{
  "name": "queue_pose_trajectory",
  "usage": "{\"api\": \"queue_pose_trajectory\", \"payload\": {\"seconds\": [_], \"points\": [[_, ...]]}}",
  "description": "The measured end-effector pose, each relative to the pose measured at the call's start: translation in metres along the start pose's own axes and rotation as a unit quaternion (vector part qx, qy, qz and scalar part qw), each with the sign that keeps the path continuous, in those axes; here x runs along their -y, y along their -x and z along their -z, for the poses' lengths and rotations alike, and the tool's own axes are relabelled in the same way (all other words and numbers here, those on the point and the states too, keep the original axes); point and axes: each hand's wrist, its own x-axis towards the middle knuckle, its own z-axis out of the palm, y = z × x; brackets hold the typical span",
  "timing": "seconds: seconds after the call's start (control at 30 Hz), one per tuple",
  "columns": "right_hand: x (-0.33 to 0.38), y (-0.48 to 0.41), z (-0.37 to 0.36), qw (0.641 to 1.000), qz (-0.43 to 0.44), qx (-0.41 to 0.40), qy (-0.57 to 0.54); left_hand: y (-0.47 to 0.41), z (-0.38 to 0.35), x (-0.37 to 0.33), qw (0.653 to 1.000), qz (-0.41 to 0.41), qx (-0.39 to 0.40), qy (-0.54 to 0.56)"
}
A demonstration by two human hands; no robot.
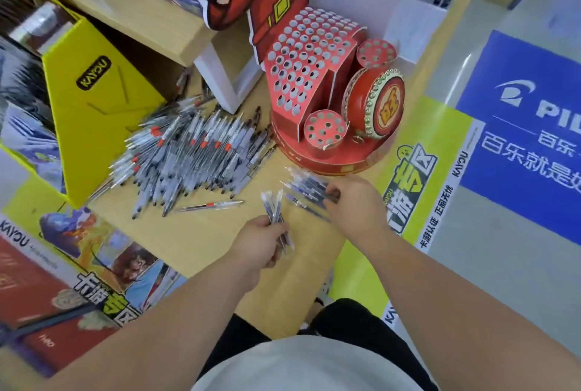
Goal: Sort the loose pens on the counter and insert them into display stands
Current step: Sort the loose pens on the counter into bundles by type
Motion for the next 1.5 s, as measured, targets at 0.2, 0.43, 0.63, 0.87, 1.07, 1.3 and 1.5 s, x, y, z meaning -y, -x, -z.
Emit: {"api": "queue_pose_trajectory", "payload": {"seconds": [0.2,0.43,0.63,0.87,1.07,1.3,1.5], "points": [[-0.01,-0.005,0.003,1.0,0.012,0.004,-0.019,-0.012,-0.033,-0.005,0.999,-0.008,0.004,0.033],[0.001,0.007,0.005,0.989,-0.004,0.062,-0.134,-0.017,-0.046,-0.009,0.999,-0.037,0.001,0.014],[0.009,0.002,0.001,0.984,-0.021,0.128,-0.125,-0.023,-0.047,-0.014,0.998,-0.035,0.042,0.011],[0.004,-0.006,0.003,0.986,-0.036,0.106,-0.122,-0.027,-0.047,-0.021,0.997,-0.042,0.053,-0.026],[0.008,-0.012,0.007,0.994,-0.003,0.094,-0.057,-0.037,-0.05,-0.021,0.996,-0.055,0.016,-0.069],[-0.008,-0.013,0.006,0.993,0.102,0.001,0.059,-0.039,-0.046,-0.013,0.993,-0.061,-0.101,-0.01],[-0.021,-0.011,0.004,0.997,0.072,-0.032,0.017,-0.032,-0.053,-0.018,0.994,-0.037,-0.068,0.074]]}}
